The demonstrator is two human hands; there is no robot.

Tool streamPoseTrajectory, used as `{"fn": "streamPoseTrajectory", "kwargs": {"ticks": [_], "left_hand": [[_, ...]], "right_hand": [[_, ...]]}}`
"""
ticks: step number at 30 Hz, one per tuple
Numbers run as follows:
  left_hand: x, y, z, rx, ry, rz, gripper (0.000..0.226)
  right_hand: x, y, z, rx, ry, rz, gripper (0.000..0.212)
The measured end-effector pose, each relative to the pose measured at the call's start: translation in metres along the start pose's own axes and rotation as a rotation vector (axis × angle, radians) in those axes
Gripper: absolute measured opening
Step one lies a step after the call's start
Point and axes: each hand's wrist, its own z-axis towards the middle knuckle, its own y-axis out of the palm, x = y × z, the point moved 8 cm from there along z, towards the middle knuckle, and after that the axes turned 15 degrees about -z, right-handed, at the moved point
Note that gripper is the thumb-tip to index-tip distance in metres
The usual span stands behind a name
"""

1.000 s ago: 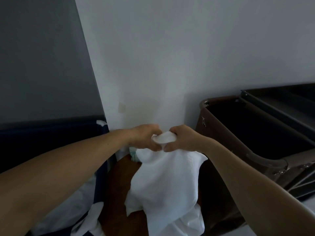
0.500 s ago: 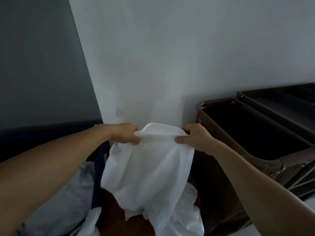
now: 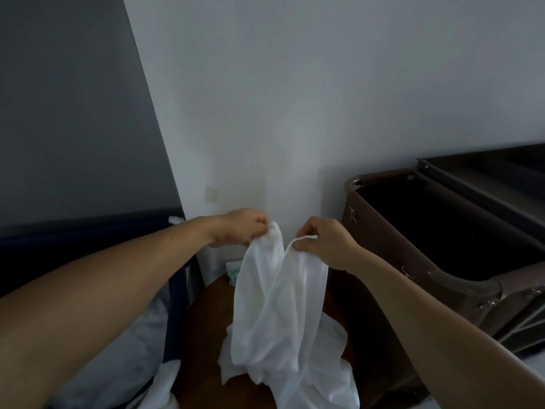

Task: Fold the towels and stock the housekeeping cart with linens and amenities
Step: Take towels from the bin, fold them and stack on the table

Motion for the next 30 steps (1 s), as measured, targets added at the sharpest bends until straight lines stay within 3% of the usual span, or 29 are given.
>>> {"fn": "streamPoseTrajectory", "kwargs": {"ticks": [3, 7, 13, 16, 19, 21, 23, 27, 30], "left_hand": [[0.01, -0.02, 0.001, 0.12, 0.08, -0.273, 0.02], [0.011, -0.026, 0.003, 0.134, 0.072, -0.349, 0.018], [0.003, -0.029, 0.004, 0.217, 0.067, -0.36, 0.02], [0.004, -0.03, 0.004, 0.261, 0.068, -0.161, 0.022], [0.011, -0.007, -0.001, 0.054, 0.064, -0.083, 0.054], [0.014, 0.013, -0.005, -0.14, 0.032, -0.106, 0.049], [0.018, 0.023, -0.009, -0.201, 0.025, -0.08, 0.033], [0.037, 0.008, -0.009, 0.02, 0.139, -0.136, 0.039], [0.066, -0.012, -0.014, 0.158, 0.262, -0.371, 0.019]], "right_hand": [[0.001, 0.005, -0.006, -0.066, -0.004, 0.059, 0.022], [-0.004, 0.002, -0.005, -0.077, -0.005, 0.179, 0.027], [-0.012, -0.01, 0.003, 0.028, 0.001, 0.303, 0.021], [-0.01, -0.012, 0.005, 0.082, 0.044, 0.419, 0.017], [-0.014, -0.015, 0.01, 0.105, 0.043, 0.48, 0.016], [-0.019, -0.018, 0.012, 0.123, 0.034, 0.496, 0.017], [-0.019, -0.02, 0.013, 0.158, 0.053, 0.53, 0.019], [-0.009, -0.016, 0.005, 0.227, 0.14, 0.576, 0.025], [-0.002, 0.008, -0.005, 0.104, 0.199, 0.529, 0.021]]}}
